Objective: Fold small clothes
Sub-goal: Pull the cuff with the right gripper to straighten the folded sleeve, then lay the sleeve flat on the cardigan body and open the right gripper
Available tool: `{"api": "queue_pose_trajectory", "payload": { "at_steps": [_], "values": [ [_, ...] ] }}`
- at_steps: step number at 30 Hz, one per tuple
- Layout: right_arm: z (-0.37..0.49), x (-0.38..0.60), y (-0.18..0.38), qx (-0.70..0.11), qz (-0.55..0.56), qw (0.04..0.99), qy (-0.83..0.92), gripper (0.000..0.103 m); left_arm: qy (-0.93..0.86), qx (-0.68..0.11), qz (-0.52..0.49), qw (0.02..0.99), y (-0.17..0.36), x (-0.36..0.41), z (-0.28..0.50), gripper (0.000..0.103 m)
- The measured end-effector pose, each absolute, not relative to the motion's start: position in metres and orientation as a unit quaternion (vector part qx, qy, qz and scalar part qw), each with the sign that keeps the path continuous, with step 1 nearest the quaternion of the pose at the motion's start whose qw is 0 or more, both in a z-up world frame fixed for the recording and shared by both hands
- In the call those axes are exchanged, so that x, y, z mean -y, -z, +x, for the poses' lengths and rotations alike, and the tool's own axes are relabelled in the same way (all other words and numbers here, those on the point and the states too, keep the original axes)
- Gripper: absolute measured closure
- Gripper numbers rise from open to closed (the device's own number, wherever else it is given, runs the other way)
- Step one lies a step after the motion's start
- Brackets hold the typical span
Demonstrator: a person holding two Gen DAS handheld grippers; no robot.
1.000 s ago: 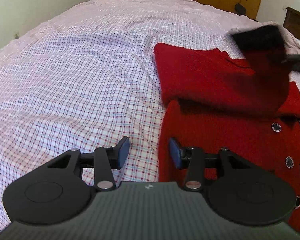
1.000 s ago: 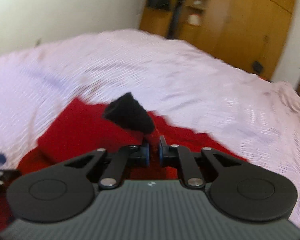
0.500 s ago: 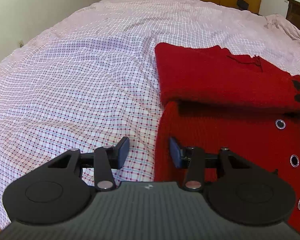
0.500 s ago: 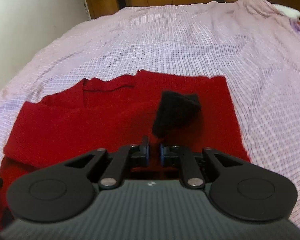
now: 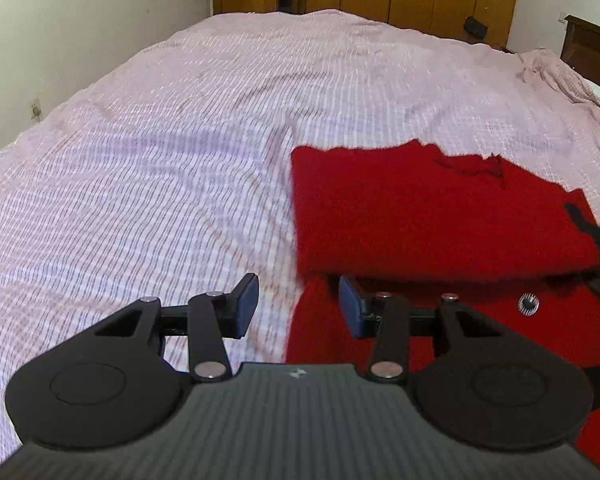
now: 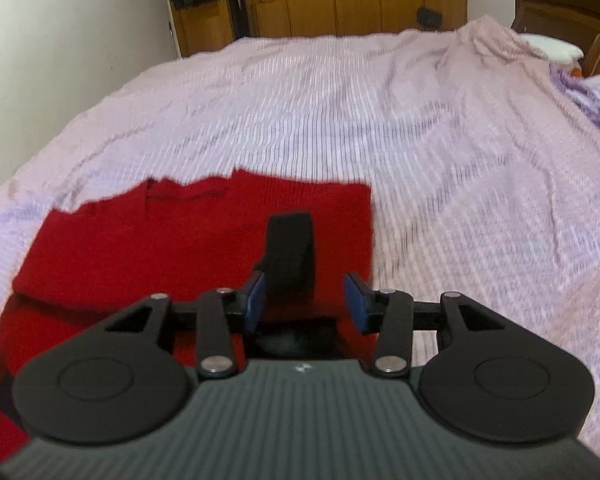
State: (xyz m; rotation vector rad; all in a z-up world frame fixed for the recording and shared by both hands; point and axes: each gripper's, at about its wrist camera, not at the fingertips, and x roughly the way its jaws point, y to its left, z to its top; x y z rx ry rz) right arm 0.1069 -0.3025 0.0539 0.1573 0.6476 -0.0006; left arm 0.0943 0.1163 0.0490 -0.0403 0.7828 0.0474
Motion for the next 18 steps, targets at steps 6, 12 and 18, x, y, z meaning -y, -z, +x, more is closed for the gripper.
{"api": "queue_pose_trajectory", "payload": {
  "at_steps": [6,12,18],
  "values": [
    [0.155,0.310,-0.038,-0.340,0.122,0.932,-0.004,0.057,-0.003,-0.385,-0.030,0.923,-0.055,-0.098,0.120,0.053],
    [0.173,0.307,-0.012,-0.356,0.155,0.921,-0.037,0.055,0.012,-0.376,-0.010,0.927,-0.051,-0.075,0.135,0.053],
    [0.169,0.311,-0.009,-0.341,0.174,0.922,-0.063,0.085,0.024,-0.373,-0.019,0.927,-0.042,-0.062,0.151,0.053]
  ]
}}
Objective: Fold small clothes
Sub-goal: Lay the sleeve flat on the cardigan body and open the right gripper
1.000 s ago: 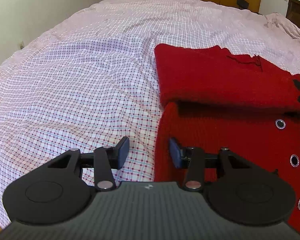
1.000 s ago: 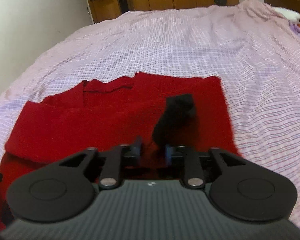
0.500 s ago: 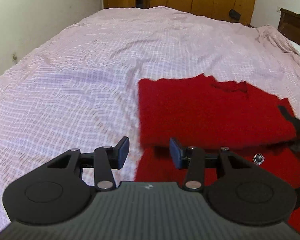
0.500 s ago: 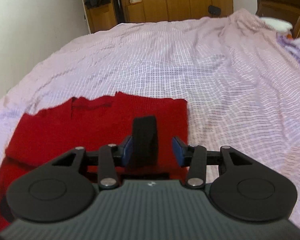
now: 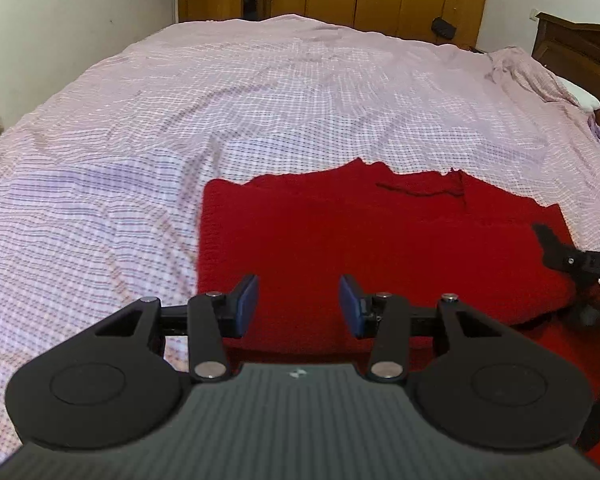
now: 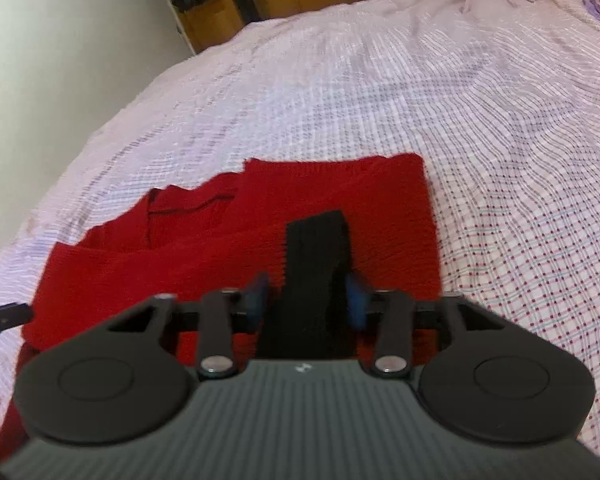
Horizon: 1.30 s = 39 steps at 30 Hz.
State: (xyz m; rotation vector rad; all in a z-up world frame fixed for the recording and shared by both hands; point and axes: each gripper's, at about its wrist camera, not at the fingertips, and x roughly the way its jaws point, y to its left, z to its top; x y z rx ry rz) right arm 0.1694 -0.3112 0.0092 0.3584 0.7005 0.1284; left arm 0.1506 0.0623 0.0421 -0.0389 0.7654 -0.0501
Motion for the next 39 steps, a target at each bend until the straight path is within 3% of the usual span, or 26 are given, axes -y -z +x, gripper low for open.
{"api": "queue_pose_trajectory", "payload": {
  "at_steps": [2,9,17,30,33,39],
  "values": [
    [0.165,0.313,-0.014,-0.321,0.185,0.926,-0.070,0.090,0.027,-0.371,-0.018,0.928,-0.040,-0.059,0.154,0.053],
    [0.148,0.304,-0.049,-0.224,0.115,0.967,-0.040,0.090,0.031,-0.358,0.004,0.933,-0.030,-0.044,0.167,0.053],
    [0.173,0.310,0.002,-0.315,0.107,0.943,0.010,0.089,0.019,-0.362,0.050,0.931,0.008,-0.028,0.196,0.051],
    [0.174,0.320,0.013,-0.301,0.145,0.943,0.004,0.085,0.014,-0.350,0.077,0.933,0.015,-0.021,0.199,0.050],
    [0.167,0.324,0.003,-0.295,0.171,0.940,-0.001,0.078,0.011,-0.349,0.091,0.933,0.006,-0.020,0.190,0.049],
    [0.129,0.326,-0.032,-0.269,0.169,0.948,-0.012,0.076,0.007,-0.354,0.089,0.931,-0.020,-0.032,0.161,0.049]
  ]
}}
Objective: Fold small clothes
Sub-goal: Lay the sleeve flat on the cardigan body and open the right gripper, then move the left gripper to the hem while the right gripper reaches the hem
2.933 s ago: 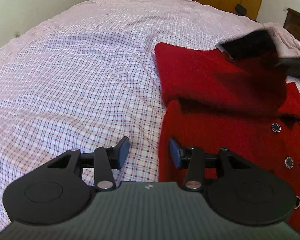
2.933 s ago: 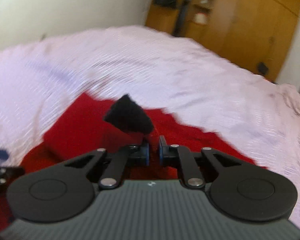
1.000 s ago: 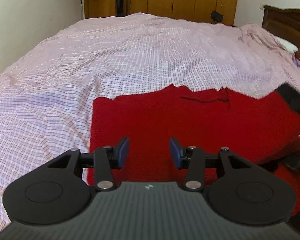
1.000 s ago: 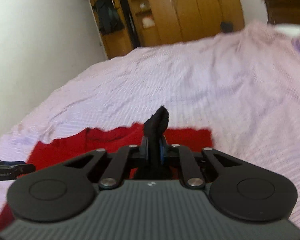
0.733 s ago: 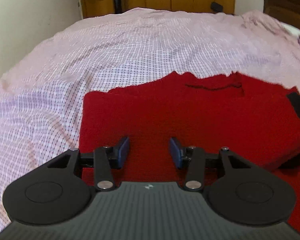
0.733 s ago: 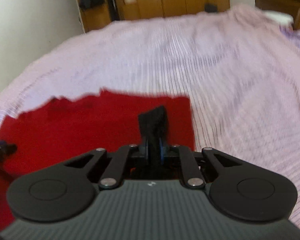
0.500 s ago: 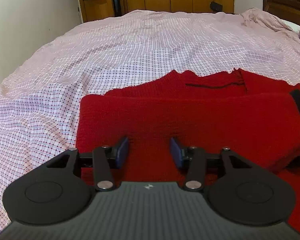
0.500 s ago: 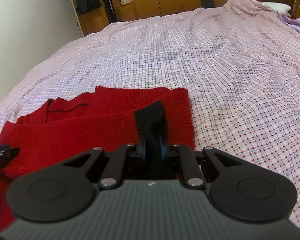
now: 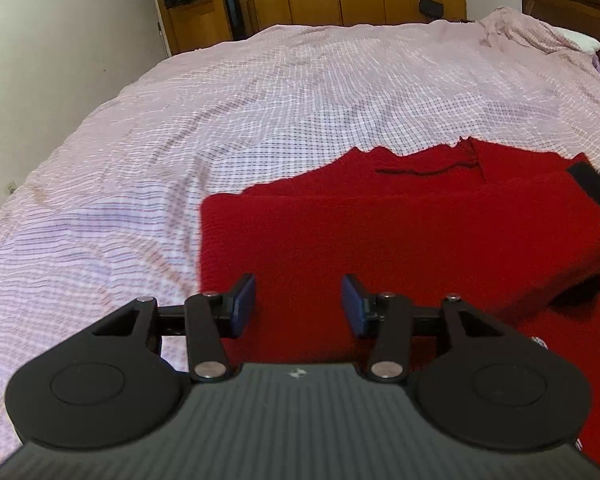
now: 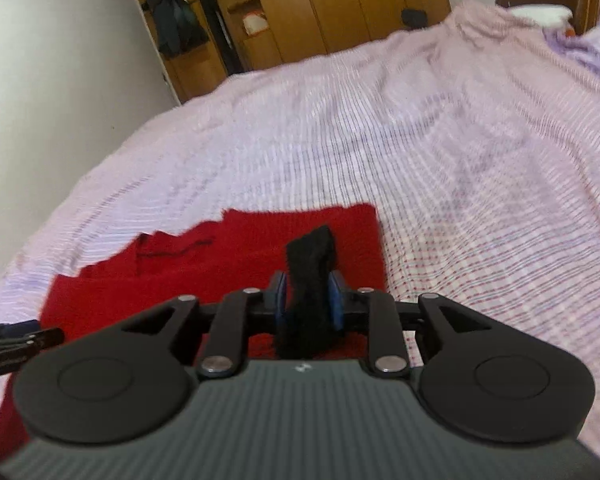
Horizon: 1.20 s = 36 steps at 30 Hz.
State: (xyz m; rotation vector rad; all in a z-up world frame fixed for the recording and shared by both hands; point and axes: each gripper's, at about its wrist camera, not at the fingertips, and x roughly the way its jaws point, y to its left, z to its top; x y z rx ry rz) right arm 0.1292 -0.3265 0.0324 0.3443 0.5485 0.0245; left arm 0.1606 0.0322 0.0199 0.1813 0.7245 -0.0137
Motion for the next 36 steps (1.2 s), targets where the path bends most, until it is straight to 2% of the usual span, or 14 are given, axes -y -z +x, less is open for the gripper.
{"api": "queue_pose_trajectory", "payload": {
  "at_steps": [7,9,11,19,30,36],
  "values": [
    [0.081,0.319,-0.071,-0.266,0.157,0.950,-0.046,0.075,0.013,-0.349,0.083,0.933,-0.051,-0.042,0.112,0.049],
    [0.066,0.313,-0.079,-0.264,0.152,0.951,-0.057,0.053,0.019,-0.349,0.079,0.933,-0.058,-0.043,0.097,0.049],
    [0.050,0.304,-0.085,-0.257,0.143,0.953,-0.070,0.047,0.022,-0.349,0.078,0.934,-0.064,-0.043,0.079,0.049],
    [-0.010,0.262,-0.091,-0.275,0.095,0.950,-0.114,0.047,0.044,-0.350,0.090,0.931,-0.076,-0.041,0.009,0.049],
    [-0.085,0.225,-0.104,-0.276,0.060,0.946,-0.160,0.046,0.060,-0.364,0.058,0.928,-0.066,-0.046,-0.062,0.047],
    [-0.099,0.215,-0.085,-0.309,0.044,0.936,-0.161,0.044,0.079,-0.364,0.070,0.925,-0.057,-0.039,-0.097,0.047]
  ]
}}
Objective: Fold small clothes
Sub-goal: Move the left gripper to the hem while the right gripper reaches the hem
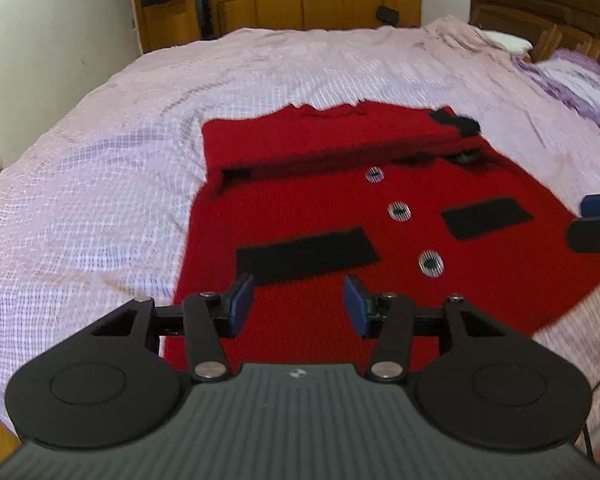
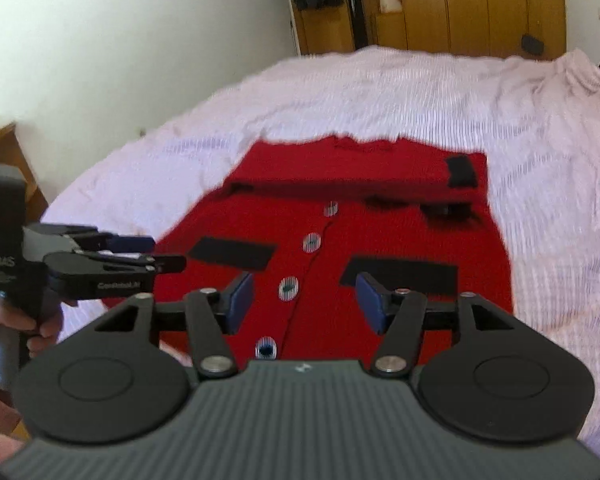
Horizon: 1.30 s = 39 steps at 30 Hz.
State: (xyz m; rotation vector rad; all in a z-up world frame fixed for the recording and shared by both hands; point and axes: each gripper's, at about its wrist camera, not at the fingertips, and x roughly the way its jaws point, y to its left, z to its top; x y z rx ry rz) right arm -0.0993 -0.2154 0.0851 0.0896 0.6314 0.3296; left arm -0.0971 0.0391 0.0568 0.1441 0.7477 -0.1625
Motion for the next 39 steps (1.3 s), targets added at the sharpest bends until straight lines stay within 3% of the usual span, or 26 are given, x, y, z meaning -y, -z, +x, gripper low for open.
{"api": "queue_pose_trajectory", "payload": {
  "at_steps": [10,20,26,28,30,32,39],
  "values": [
    [-0.100,0.177,-0.029,-0.390,-0.095,0.903,-0.151,0.044,0.115,-0.414,0.058,0.901,-0.021,-0.033,-0.108,0.047],
    [-0.096,0.111,-0.001,-0.438,-0.354,0.809,-0.166,0.044,0.126,-0.406,0.045,0.904,-0.025,-0.038,-0.113,0.047],
    [-0.090,0.082,0.016,-0.415,-0.443,0.782,-0.142,0.045,0.119,-0.405,0.032,0.906,-0.026,-0.051,-0.112,0.047],
    [-0.085,0.082,0.017,-0.413,-0.434,0.790,-0.133,0.046,0.116,-0.407,0.033,0.906,-0.024,-0.054,-0.112,0.047],
    [-0.082,0.088,0.010,-0.409,-0.406,0.807,-0.128,0.057,0.116,-0.408,0.036,0.905,-0.022,-0.055,-0.112,0.047],
    [-0.079,0.095,-0.001,-0.408,-0.368,0.826,-0.128,0.059,0.124,-0.406,0.041,0.904,-0.021,-0.055,-0.114,0.047],
    [-0.063,0.115,-0.024,-0.403,-0.289,0.861,-0.114,0.059,0.170,-0.388,0.083,0.902,-0.021,-0.039,-0.125,0.047]
  ]
}}
